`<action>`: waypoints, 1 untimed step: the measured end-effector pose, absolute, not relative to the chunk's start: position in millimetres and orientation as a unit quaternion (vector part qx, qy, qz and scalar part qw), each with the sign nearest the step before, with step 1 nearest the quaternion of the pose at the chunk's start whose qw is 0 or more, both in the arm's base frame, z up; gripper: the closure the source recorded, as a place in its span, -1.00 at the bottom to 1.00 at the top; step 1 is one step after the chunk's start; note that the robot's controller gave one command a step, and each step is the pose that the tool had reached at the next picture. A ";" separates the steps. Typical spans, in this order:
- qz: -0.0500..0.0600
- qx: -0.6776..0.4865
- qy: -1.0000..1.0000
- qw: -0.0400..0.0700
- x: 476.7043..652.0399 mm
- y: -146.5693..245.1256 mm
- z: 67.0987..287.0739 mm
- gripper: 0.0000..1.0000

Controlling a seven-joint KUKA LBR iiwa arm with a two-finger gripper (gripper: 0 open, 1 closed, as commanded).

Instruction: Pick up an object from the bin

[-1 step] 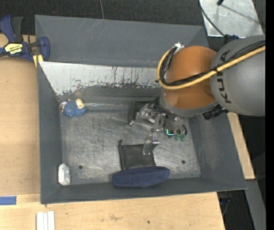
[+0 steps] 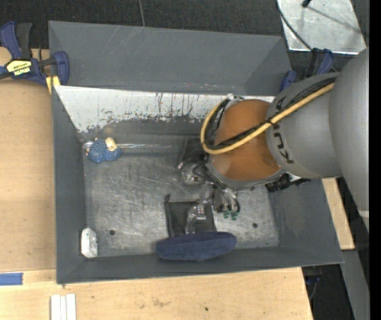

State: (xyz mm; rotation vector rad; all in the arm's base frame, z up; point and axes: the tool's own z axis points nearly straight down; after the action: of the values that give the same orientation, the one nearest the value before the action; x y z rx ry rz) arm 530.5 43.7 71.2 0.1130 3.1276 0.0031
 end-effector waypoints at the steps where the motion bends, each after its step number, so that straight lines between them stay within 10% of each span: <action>1: 0.001 0.036 0.999 0.003 532.5 43.7 74.0 -1.00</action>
Offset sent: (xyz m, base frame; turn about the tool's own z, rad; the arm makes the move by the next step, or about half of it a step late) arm 0.0000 0.0000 0.0000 0.0000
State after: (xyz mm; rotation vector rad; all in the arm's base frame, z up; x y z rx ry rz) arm 532.5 43.7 74.0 0.1122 3.1327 0.0023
